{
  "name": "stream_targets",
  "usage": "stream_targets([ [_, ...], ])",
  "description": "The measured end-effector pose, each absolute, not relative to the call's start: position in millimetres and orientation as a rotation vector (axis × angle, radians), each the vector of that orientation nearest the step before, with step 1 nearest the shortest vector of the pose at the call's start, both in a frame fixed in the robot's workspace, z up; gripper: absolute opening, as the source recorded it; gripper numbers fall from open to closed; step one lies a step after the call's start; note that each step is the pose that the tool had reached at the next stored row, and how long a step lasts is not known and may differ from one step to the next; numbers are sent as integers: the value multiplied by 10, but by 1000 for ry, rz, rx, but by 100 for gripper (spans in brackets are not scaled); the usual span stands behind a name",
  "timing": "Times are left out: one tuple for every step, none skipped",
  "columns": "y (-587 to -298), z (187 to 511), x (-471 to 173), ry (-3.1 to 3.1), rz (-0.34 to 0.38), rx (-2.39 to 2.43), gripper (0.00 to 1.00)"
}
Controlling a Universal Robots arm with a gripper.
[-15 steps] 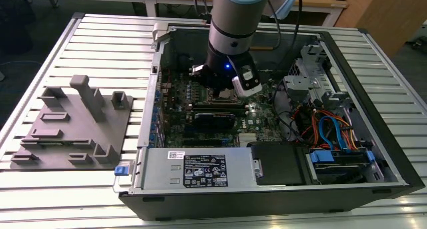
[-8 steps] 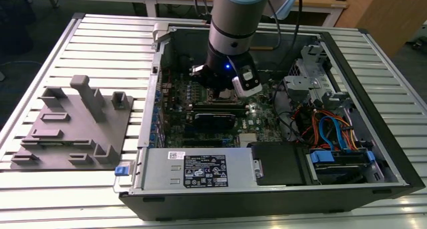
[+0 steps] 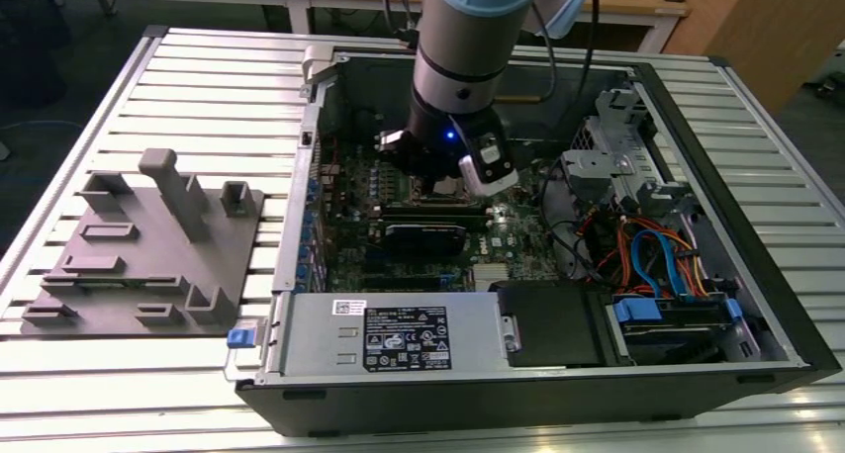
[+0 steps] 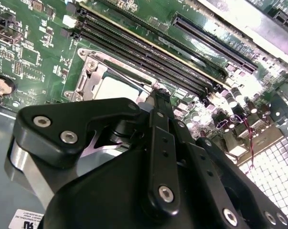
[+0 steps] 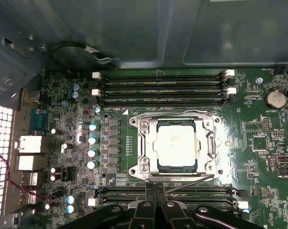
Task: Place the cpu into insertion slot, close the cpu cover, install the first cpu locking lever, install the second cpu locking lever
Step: 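Install the second cpu locking lever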
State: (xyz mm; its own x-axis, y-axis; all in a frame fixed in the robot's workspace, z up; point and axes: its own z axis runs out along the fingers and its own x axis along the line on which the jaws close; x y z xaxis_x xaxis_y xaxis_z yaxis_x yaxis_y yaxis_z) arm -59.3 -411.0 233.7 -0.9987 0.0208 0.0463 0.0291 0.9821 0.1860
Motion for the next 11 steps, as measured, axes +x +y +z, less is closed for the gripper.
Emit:
stream_targets([
  [-4124,2334,-593,-3083,-293,-39,11],
  [-4137,2329,-594,-3083,-294,-39,11],
  [-4145,2321,-595,-3083,-295,-39,11],
  [-4147,2310,-598,-3082,-295,-39,11],
  [-4149,2302,-603,-3082,-297,-39,11],
  [-4149,2295,-610,-3082,-299,-39,11],
  [-4149,2288,-621,-3081,-302,-39,11],
  [-4150,2281,-634,-3081,-306,-38,11],
  [-4150,2275,-648,-3080,-312,-38,11],
  [-4152,2269,-656,-3079,-321,-38,11],
  [-4154,2264,-659,-3078,-332,-38,11],
])
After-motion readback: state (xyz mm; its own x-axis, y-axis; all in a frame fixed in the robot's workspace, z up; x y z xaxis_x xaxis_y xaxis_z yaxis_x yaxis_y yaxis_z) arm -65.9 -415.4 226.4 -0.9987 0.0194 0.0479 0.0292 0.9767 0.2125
